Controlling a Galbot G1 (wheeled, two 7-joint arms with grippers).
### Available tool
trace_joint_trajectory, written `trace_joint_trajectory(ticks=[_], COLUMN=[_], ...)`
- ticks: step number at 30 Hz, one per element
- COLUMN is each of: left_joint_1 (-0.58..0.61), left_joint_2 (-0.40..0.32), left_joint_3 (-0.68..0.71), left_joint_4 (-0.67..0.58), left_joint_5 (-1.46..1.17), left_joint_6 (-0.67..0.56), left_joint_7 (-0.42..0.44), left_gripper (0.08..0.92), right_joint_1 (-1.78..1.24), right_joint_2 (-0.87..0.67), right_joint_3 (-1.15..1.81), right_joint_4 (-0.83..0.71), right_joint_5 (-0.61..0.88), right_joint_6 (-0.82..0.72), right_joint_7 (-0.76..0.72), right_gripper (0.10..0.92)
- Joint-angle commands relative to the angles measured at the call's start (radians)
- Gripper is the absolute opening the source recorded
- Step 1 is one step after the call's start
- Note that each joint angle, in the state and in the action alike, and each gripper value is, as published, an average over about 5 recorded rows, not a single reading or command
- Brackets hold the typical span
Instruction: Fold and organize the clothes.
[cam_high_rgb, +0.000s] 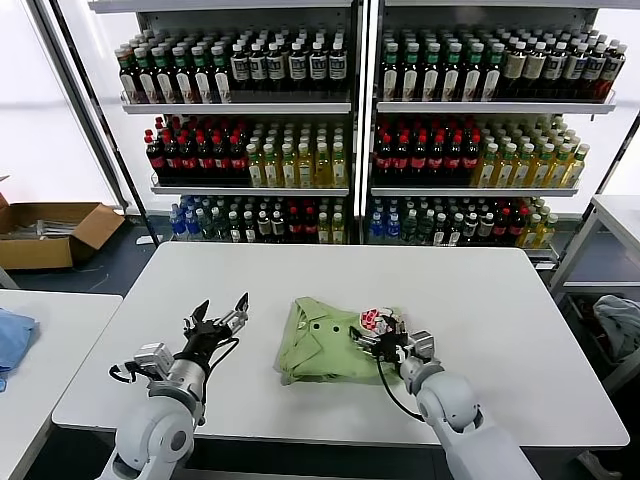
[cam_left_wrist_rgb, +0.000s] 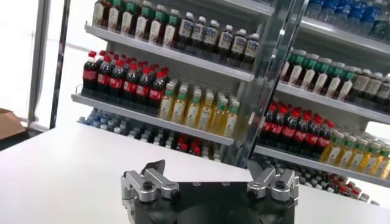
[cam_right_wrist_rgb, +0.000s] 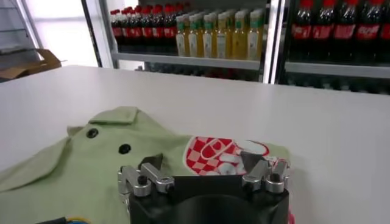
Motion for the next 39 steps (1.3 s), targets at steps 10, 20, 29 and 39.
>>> trace_joint_trajectory(ticks=[10, 20, 29, 39], left_joint_1=[0.048, 0.118, 0.159, 0.194], left_joint_2=[0.004, -0.036, -0.050, -0.049], left_joint_3=[-0.103, -0.197, -0.295, -0.315], left_joint_4=[-0.010, -0.032, -0.049, -0.060], left_joint_5=[0.105, 0.261, 0.242, 0.238], left_joint_6=[-0.034, -0.103, -0.121, -0.143], left_joint_7=[0.210, 0.341, 0.361, 0.389], left_gripper=[0.823, 0.823, 0.823, 0.823], right_joint_1=[-0.464, -0.656, -0.669, -0.682], right_joint_2=[-0.065, 0.011, 0.037, 0.069], right_joint_3=[0.459, 0.640, 0.677, 0.673], right_joint_4=[0.448, 0.477, 0.459, 0.472], right_joint_5=[-0.048, -0.019, 0.004, -0.027], right_joint_6=[0.206, 0.321, 0.337, 0.358], right_joint_7=[-0.051, -0.166, -0.187, -0.180], right_gripper=[0.823, 0.823, 0.823, 0.823])
